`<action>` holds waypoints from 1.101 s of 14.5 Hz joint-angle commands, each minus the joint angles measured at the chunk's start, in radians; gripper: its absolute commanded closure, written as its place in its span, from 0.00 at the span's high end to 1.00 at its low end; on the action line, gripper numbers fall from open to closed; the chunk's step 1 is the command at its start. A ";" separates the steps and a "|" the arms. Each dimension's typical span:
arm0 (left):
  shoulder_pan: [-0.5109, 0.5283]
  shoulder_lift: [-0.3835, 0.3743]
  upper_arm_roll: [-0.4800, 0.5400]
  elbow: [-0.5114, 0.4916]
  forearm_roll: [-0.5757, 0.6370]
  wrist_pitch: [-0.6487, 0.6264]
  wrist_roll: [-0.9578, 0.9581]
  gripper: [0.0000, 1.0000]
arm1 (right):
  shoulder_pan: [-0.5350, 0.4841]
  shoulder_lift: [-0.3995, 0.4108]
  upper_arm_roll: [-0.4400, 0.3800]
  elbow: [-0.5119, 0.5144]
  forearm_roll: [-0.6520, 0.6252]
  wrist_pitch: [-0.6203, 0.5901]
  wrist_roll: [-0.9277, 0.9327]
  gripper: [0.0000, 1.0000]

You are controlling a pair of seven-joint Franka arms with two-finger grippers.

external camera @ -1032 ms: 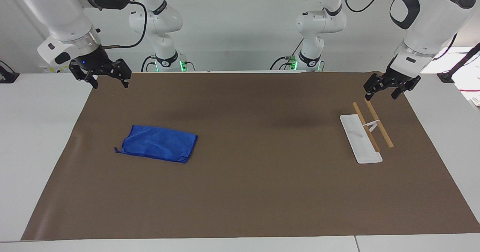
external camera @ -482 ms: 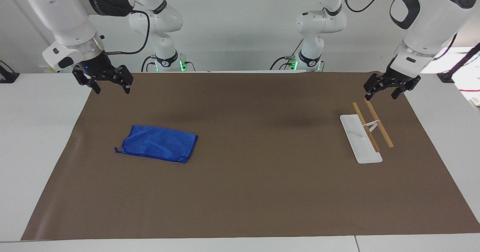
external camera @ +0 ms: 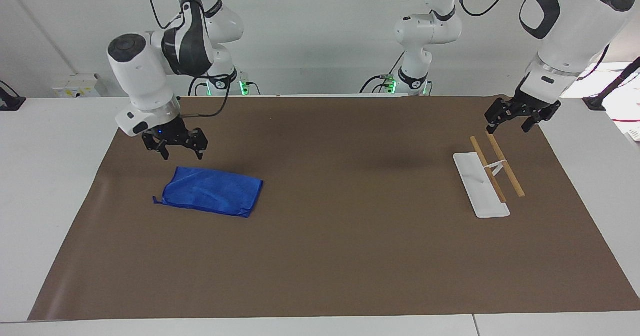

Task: Right arm passes towel to left arm to hang
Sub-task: 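Reach the right gripper down to the blue towel and grasp it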

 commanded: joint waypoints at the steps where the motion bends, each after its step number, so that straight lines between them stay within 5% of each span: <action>1: 0.002 -0.007 0.000 0.003 0.019 -0.014 0.007 1.00 | -0.008 0.039 0.002 -0.108 0.015 0.168 -0.011 1.00; 10: 0.002 -0.008 0.000 0.003 0.019 -0.014 0.007 1.00 | -0.017 0.185 0.002 -0.139 0.015 0.302 -0.036 1.00; 12: 0.002 -0.007 0.000 0.004 0.019 -0.014 0.007 1.00 | -0.017 0.185 0.004 -0.139 0.015 0.300 -0.058 0.71; 14: 0.002 -0.007 0.000 0.003 0.019 -0.014 0.007 1.00 | -0.012 0.187 0.004 -0.136 0.015 0.294 -0.060 0.14; 15: 0.002 -0.008 0.000 0.003 0.019 -0.014 0.007 1.00 | -0.011 0.185 0.004 -0.136 0.015 0.291 -0.059 0.00; 16: 0.002 -0.008 0.000 0.004 0.019 -0.014 0.007 1.00 | -0.011 0.185 0.004 -0.135 0.015 0.290 -0.057 0.00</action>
